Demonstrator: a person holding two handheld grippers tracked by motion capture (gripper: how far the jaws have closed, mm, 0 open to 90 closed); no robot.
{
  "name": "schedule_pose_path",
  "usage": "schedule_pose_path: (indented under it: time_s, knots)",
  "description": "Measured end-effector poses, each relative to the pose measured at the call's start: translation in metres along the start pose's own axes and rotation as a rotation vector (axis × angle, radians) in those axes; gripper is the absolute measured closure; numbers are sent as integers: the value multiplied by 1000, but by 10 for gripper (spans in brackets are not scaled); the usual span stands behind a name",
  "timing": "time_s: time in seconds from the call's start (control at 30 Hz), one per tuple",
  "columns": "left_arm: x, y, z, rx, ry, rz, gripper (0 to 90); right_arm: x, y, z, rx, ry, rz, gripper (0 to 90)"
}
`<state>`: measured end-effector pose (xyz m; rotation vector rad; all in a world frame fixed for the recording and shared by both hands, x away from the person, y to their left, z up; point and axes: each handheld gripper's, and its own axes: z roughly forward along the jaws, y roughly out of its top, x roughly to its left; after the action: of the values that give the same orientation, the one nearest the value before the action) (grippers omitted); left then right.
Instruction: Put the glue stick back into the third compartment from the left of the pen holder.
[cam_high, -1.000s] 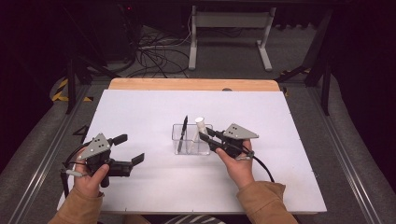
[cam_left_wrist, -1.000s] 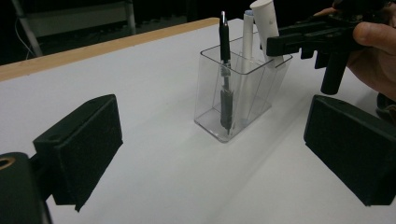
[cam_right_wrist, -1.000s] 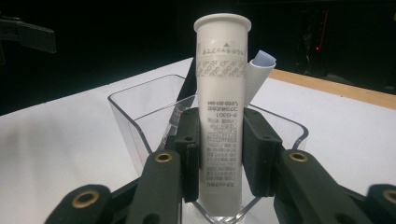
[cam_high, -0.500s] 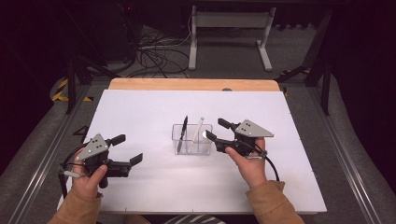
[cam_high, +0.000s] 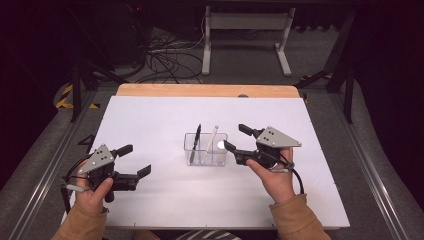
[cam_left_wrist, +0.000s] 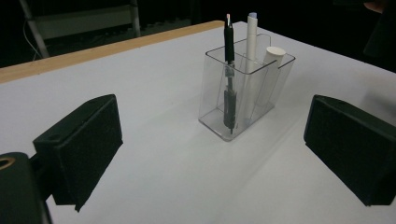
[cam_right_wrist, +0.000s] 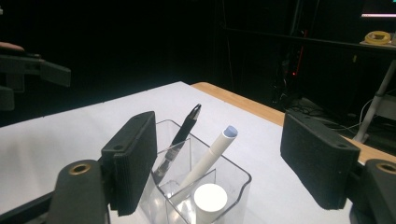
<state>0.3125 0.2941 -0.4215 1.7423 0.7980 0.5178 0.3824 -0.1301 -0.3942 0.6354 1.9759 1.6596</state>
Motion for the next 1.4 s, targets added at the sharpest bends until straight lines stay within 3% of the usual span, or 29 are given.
schedule_pose_path:
  time_s: [0.27, 0.7, 1.1, 1.4]
  knots:
    - [-1, -1, -2, -14, -4, 4, 54, -4, 4, -23, 17, -10, -24, 269]
    - [-3, -3, -3, -26, -31, 18, 47, -11, -10, -51, 48, -18, -49, 257]
    - [-5, -7, -3, -33, -41, 42, 47, -19, -38, -69, 84, -18, -9, 254]
    - [-7, -12, -2, -32, -42, 41, 47, -26, -61, -83, 121, -50, 17, 254]
